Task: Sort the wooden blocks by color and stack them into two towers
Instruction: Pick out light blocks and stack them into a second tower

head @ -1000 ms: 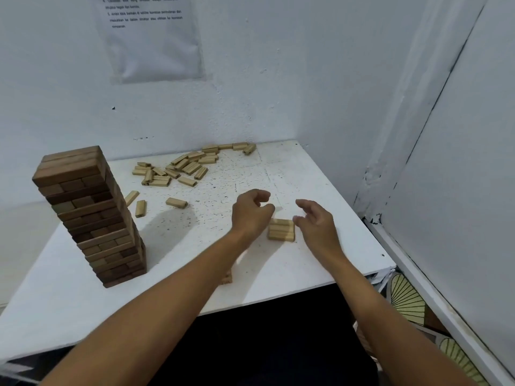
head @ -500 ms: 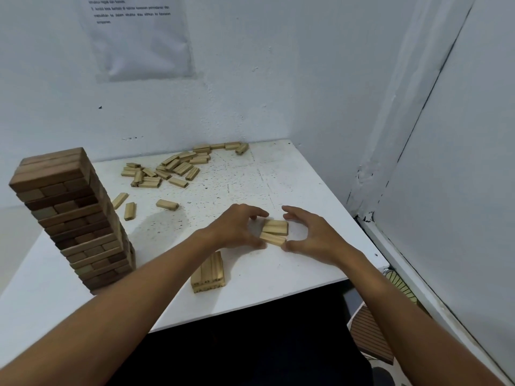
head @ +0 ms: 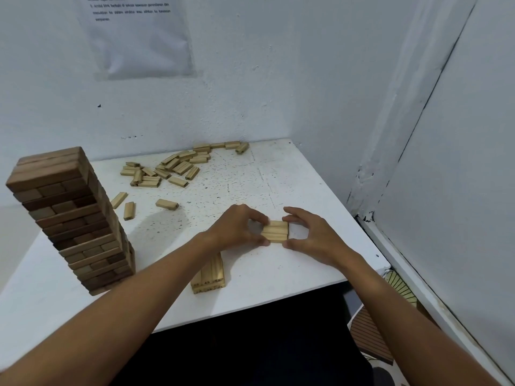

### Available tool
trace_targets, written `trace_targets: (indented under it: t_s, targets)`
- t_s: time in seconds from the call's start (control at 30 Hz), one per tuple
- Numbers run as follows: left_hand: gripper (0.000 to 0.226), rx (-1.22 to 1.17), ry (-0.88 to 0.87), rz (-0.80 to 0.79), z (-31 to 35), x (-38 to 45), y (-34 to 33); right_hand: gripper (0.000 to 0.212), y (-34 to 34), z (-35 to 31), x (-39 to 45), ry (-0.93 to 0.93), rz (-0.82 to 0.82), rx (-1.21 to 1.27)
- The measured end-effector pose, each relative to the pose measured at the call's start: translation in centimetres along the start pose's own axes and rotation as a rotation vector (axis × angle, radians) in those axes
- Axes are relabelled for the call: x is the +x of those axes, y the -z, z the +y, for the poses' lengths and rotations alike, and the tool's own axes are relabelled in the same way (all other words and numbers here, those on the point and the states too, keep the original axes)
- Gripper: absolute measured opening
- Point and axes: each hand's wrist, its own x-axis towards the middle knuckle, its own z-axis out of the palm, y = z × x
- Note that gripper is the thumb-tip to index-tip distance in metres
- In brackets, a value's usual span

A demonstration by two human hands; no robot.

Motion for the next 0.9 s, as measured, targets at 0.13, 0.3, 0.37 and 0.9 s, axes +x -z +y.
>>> trace_targets:
  t_s: [0.13, 0.3, 0.37, 0.9]
  targets:
    - [0.050, -0.023, -0.007, 0.008, -0.07, -0.02, -0.10, 0.075, -0.01, 0.16, 0.00, 0.002, 0.001, -0.001]
    - [0.050, -0.026, -0.007, 0.009, -0.44, 0.16, -0.30, 0.074, -0.09, 0.38, -0.03, 0.009, 0.006, -0.002]
    - [0.051, -0.028, -0.003, 0.011, -0.51, 0.22, -0.38, 0.074, -0.09, 0.45, 0.00, 0.010, 0.006, -0.005]
    - [0.053, -0.035, -0.001, 0.009, -0.73, 0.35, -0.45, 0.072, -0.28, 0.41, 0.03, 0.023, 0.020, 0.002]
